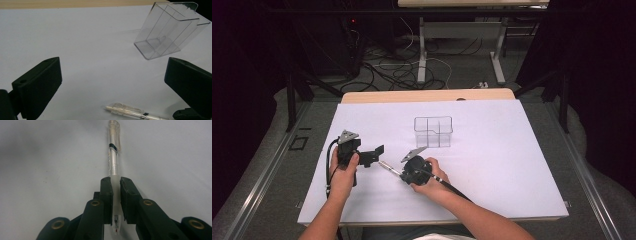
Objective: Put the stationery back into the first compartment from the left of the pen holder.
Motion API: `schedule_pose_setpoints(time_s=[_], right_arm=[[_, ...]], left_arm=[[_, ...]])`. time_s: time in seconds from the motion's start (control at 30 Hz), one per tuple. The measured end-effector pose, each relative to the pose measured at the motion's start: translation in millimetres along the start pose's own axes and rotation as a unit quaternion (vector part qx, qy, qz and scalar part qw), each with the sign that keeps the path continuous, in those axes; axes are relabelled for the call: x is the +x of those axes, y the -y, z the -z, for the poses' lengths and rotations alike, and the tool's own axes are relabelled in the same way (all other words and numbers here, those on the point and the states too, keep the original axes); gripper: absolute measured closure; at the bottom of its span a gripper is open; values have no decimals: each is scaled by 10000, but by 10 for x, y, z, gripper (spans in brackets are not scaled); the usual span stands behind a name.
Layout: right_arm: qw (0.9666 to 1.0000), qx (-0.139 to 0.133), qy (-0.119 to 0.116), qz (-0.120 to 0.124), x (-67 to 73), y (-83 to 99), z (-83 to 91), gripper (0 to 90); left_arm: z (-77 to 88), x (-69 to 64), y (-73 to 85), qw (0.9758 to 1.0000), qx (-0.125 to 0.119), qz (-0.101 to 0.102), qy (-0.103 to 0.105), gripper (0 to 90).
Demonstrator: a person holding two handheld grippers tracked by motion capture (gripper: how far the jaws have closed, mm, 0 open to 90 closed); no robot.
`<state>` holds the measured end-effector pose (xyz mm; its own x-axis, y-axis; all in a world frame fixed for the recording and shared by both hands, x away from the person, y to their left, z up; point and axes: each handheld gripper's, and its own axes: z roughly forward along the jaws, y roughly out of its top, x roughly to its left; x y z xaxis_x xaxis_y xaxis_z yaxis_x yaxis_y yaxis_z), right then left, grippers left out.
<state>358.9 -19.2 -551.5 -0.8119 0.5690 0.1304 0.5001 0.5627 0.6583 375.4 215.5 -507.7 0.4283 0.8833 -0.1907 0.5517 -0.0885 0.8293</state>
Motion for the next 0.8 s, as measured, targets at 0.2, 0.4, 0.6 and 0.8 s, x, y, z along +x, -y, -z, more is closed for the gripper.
schedule_pose_setpoints(time_s=[0.2, 0.4, 0.6, 0.8], right_arm=[[9998, -80, 97, 124, -6, -1, 69, 804], [9989, -125, 215, 400, -59, 7, 173, 804], [9983, -136, 250, 501, -164, 21, 311, 804], [9973, -74, 331, 655, -282, 51, 464, 803]], left_arm=[[12, -4, -13, 10000, -3, -31, 28, 11], [9, -28, -15, 9999, -14, -124, 62, 11], [-20, -73, -12, 9997, 39, -168, 149, 11], [-22, -117, -22, 9991, 7, -299, 288, 5]])
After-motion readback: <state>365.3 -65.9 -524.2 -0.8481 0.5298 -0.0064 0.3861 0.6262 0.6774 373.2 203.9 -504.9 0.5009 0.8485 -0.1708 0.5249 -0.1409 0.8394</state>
